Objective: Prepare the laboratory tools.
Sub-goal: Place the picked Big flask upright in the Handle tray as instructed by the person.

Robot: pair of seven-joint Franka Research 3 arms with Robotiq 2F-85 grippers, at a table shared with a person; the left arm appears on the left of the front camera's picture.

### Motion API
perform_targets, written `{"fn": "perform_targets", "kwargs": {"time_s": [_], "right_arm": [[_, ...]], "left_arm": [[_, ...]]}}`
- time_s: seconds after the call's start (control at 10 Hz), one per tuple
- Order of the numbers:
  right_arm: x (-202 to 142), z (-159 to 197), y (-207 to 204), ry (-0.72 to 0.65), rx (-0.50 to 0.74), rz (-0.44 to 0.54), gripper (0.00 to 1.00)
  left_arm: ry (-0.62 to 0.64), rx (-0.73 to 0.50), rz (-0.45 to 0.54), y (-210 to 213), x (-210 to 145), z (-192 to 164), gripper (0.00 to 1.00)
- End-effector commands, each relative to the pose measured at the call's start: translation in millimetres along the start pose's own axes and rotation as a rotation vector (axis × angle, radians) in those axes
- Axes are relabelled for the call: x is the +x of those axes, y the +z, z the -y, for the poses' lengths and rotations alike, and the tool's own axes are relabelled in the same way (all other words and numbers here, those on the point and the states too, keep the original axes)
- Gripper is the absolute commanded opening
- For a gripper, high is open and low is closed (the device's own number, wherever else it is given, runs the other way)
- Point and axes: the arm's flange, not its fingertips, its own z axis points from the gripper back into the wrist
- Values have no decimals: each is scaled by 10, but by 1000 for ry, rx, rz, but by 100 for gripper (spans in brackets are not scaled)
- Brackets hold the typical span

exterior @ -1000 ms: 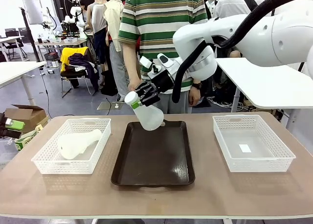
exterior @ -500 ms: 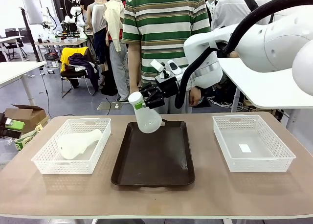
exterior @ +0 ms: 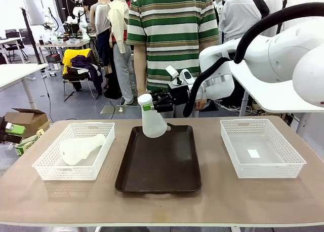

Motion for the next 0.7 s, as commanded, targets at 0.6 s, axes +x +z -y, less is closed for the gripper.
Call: {"fn": "perform_targets", "kwargs": {"time_s": [0.6], "right_arm": [[-677,87,293,26,-36,150,0]], "left_arm": [[-21,-19,21,4,5,-23,100]]}}
